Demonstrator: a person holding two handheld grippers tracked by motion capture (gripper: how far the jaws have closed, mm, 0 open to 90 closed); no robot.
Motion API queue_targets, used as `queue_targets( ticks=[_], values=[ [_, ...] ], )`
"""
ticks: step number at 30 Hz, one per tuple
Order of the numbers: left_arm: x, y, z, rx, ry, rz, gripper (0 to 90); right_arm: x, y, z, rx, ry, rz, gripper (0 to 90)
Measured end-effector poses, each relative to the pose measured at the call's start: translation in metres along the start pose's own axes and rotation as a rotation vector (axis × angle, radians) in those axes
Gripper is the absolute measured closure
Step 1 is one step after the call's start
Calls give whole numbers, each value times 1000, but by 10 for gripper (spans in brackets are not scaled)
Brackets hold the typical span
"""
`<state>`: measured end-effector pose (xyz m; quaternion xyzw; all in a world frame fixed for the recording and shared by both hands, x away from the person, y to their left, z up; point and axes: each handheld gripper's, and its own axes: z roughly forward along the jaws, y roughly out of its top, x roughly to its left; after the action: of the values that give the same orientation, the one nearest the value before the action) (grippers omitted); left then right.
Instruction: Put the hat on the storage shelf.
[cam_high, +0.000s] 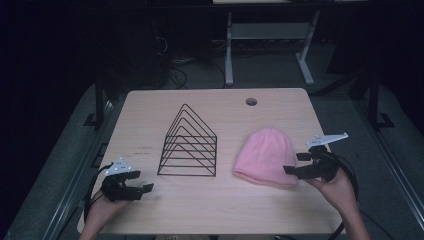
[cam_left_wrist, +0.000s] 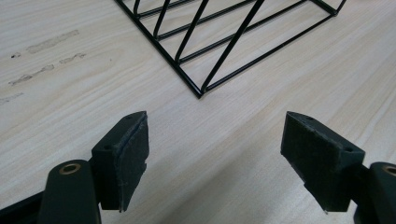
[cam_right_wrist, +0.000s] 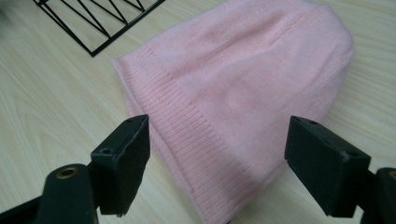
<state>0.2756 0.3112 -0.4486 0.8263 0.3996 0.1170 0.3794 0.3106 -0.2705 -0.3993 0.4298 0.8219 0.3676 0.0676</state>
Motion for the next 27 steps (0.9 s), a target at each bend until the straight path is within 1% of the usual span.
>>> queue_targets(
  ticks=[2,5,8,11,14,15,17,20,21,22,23,25,26,27],
  values=[
    [0,0,0,1,3,-6,236,-3,6,1,22,-16,-6,212],
    [0,-2,-1,1,4,-14,236,-10,15,5,52,-19,-3,212],
    [1,-1,-1,2,9,-8,237,-15,22,11,66,-17,-1,212],
    [1,0,-1,3,9,-6,237,-21,28,19,88,-31,1,213],
    [1,-1,1,9,5,-6,237,-25,35,25,101,-37,-3,213],
    [1,-1,1,14,4,0,237,-26,36,26,104,-35,-7,213],
    [0,-1,1,10,3,3,237,-29,39,31,121,-32,-12,213],
    [0,-1,0,9,5,4,237,-33,42,36,124,-40,-10,214],
    [2,-1,-1,4,7,2,237,-35,44,39,133,-39,-1,218],
    [2,-1,-2,6,6,-7,237,-37,46,41,140,-43,-5,218],
    [3,-2,-1,-6,6,-16,237,-39,48,43,143,-49,-6,219],
    [3,-1,-2,-7,7,-20,237,-41,53,45,146,-54,-7,221],
    [3,-1,-2,-7,7,-20,237,-41,53,45,146,-54,-7,221],
    [4,-1,-1,0,8,-6,237,-44,57,48,153,-56,-5,221]
  ],
)
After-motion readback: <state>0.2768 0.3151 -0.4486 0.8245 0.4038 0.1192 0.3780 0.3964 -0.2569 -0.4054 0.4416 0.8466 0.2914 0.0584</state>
